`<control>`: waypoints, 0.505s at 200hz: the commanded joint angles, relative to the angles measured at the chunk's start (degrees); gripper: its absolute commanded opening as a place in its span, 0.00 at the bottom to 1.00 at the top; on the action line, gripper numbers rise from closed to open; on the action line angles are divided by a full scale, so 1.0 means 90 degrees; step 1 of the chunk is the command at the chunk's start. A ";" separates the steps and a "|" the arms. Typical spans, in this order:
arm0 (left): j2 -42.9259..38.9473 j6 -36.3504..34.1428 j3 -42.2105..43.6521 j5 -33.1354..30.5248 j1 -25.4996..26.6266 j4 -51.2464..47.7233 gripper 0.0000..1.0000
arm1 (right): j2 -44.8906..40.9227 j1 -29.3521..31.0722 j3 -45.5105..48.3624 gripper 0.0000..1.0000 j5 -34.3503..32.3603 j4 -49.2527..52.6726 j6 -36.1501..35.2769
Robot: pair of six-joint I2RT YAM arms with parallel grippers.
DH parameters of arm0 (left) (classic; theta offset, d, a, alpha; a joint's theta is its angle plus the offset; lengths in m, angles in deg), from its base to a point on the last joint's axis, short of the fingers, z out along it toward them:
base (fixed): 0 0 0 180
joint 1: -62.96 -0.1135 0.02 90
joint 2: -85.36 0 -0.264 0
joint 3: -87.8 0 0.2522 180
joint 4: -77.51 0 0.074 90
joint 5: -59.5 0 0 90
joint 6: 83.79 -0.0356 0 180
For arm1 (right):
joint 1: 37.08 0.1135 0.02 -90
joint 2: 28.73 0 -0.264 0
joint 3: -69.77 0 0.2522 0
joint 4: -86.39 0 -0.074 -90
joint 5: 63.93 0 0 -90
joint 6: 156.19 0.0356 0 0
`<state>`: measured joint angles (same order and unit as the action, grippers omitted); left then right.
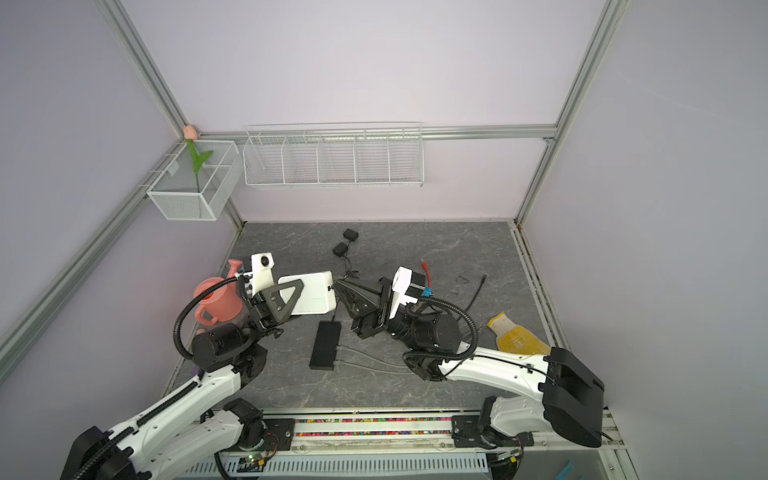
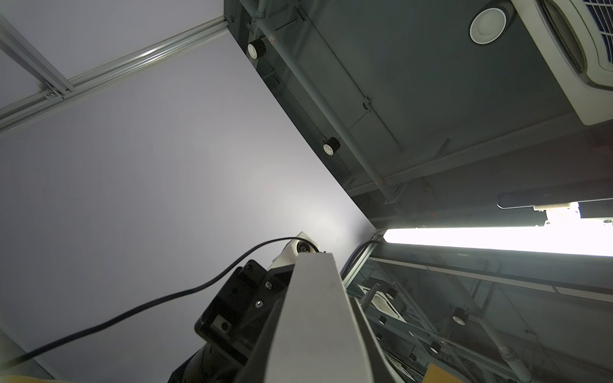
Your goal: Insert the plug into the switch port
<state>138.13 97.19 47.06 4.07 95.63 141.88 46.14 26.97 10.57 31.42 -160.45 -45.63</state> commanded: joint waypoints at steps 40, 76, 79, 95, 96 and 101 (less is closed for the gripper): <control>-0.0082 -0.0041 0.0049 -0.0086 0.0081 0.0312 0.00 | 0.0087 0.0071 -0.0141 0.06 -0.0045 -0.0179 0.0001; -0.0056 -0.0108 0.0020 -0.0161 0.0184 0.0313 0.00 | 0.0174 0.0089 -0.0141 0.06 -0.0080 -0.0176 0.0032; -0.0061 -0.0110 0.0015 -0.0167 0.0197 0.0313 0.00 | 0.0182 0.0090 -0.0139 0.06 -0.0084 -0.0176 0.0039; -0.0063 -0.0150 0.0020 -0.0222 0.0238 0.0310 0.00 | 0.0213 0.0091 -0.0128 0.06 -0.0105 -0.0183 0.0040; -0.0063 -0.0149 0.0020 -0.0225 0.0238 0.0311 0.00 | 0.0215 0.0096 -0.0133 0.06 -0.0105 -0.0184 0.0040; -0.0069 -0.0154 0.0020 -0.0255 0.0247 0.0313 0.00 | 0.0216 0.0100 -0.0120 0.06 -0.0109 -0.0185 0.0042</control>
<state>138.13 96.52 47.28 2.67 97.00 141.85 46.80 27.25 10.12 30.85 -161.23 -45.61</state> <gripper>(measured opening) 0.228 0.082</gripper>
